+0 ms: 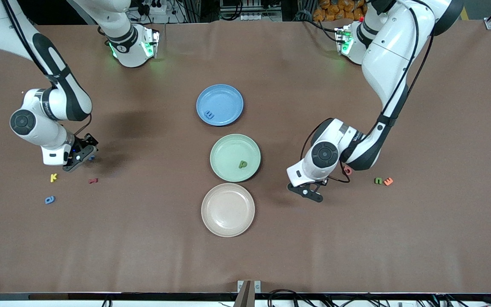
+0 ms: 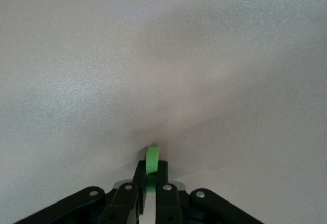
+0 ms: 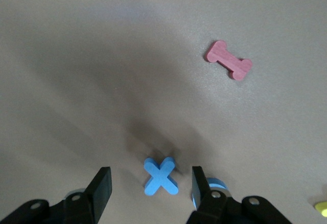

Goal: Sort letters by color into matching plates
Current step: 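Grasp the blue x with the right gripper while the left grasps a green letter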

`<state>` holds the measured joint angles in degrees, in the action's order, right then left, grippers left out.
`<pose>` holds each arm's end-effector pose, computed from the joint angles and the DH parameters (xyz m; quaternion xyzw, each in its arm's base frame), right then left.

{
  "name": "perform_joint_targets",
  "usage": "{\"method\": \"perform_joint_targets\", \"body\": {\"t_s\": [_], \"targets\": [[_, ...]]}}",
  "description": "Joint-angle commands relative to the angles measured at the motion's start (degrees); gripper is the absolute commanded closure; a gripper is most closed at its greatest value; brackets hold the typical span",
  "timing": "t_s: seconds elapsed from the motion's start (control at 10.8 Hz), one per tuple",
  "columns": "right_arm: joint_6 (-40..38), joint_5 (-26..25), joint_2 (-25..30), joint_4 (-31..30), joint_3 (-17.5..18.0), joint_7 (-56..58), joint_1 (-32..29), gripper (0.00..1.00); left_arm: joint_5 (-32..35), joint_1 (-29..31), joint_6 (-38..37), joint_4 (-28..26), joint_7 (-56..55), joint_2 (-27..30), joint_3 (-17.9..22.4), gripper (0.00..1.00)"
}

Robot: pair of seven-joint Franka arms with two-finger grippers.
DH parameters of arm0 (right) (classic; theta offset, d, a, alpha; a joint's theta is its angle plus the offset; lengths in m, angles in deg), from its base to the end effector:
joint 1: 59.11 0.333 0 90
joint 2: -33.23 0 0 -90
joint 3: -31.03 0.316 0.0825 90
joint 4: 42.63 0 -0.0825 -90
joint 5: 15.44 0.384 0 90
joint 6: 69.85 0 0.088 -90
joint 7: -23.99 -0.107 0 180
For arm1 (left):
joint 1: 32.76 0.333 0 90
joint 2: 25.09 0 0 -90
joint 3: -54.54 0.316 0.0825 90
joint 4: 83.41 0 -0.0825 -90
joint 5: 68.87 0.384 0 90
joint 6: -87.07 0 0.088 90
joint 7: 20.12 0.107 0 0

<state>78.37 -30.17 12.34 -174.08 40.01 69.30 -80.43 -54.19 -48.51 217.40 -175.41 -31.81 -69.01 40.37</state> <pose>0.5109 -0.1040 0.1863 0.9219 0.3845 -0.0443 0.0167 0.6069 -0.3186 0.1821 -0.9763 0.2135 0.0285 0.0194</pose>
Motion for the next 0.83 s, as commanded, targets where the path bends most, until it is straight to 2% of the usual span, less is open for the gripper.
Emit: {"method": "perform_joint_targets", "body": {"t_s": [0.0,0.28,0.74], "targets": [[1.7,-1.5,-1.2,0.0,0.3,0.6,-0.6,0.28,-0.8,0.2,-0.6,0.9,-3.6,0.6,-0.2,1.0],[2.7,-2.0,-1.8,0.0,-0.2,0.7,-0.5,0.32,-6.0,0.1,-0.6,3.8,-8.1,1.9,-0.5,1.0],[5.2,-2.1,-3.1,0.0,-1.8,2.2,-0.4,0.37,-6.0,0.1,-0.5,3.8,-17.2,2.7,-3.6,1.0]]}}
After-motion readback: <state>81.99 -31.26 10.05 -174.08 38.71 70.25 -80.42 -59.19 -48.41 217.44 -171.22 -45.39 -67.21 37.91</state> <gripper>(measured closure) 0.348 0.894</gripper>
